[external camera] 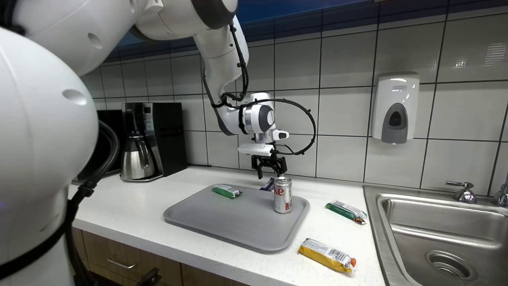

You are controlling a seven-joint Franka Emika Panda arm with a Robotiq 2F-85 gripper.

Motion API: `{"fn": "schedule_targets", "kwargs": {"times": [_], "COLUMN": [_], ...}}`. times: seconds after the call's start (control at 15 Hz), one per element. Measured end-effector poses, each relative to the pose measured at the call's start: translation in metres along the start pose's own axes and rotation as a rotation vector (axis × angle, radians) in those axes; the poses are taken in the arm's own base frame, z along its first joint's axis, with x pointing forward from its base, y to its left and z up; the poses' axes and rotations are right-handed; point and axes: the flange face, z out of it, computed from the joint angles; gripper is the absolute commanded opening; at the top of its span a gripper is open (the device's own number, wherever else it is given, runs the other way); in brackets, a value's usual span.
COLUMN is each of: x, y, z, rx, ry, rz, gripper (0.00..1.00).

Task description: Put the chocolate bars on the tray

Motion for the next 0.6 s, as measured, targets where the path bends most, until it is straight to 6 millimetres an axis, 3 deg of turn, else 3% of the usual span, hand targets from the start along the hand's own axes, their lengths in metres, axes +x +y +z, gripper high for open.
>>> {"fn": "schedule_targets", "kwargs": {"times": [0.27,0.6], "x": [0.008,0.015], "y": [0.000,-0.001], "z": [0.016,0.021], "rx": [-0.007,-0.011], "ry": [-0.016,-0.030], "rz": [0.002,0.005], "gripper": [1.00,1.00]}}
